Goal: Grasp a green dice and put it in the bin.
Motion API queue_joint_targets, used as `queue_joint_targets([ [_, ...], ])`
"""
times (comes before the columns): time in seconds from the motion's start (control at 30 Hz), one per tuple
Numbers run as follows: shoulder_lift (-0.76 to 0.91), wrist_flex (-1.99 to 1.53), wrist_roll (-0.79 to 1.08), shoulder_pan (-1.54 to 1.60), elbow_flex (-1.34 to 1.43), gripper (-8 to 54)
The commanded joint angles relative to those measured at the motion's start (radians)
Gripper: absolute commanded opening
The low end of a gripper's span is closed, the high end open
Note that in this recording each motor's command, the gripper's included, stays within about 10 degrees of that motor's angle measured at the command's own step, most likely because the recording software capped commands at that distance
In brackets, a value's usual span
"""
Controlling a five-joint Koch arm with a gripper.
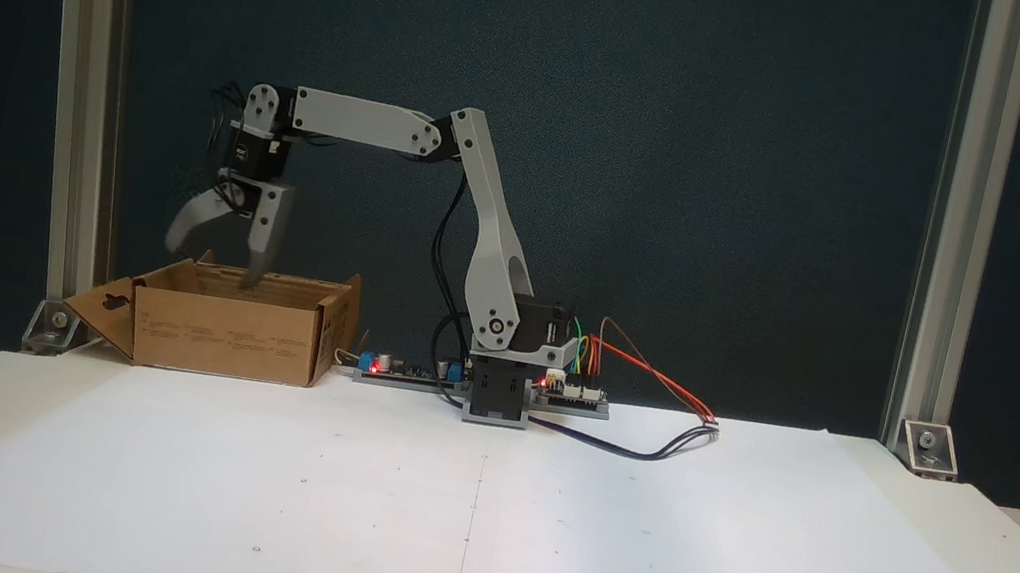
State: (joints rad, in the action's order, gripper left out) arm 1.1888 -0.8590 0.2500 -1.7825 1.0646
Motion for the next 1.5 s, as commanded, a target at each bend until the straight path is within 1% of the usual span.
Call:
queue_joint_targets([
  [0.0,0.075,0.115,-0.055,0.038,-0.044,44.5],
  [0.13,0.219,0.275,-0.120,0.202,-0.044,43.9],
  [0.23,0.354,0.284,-0.132,0.423,-0.044,43.9],
  [0.3,0.434,0.279,-0.195,0.555,-0.040,43.9],
  [0.37,0.500,0.279,-0.213,0.701,-0.029,43.9],
  [0.53,0.667,0.282,-0.222,1.069,0.089,44.1],
  [0.77,0.805,0.290,-0.230,1.570,0.221,44.2],
  [0.9,0.862,0.443,-0.239,1.854,0.376,44.2],
  [1.13,1.014,0.736,-0.238,1.911,0.818,44.1],
  [1.3,1.161,0.948,-0.235,1.878,1.051,44.1],
  [1.47,1.181,1.159,-0.229,1.798,1.235,44.1],
])
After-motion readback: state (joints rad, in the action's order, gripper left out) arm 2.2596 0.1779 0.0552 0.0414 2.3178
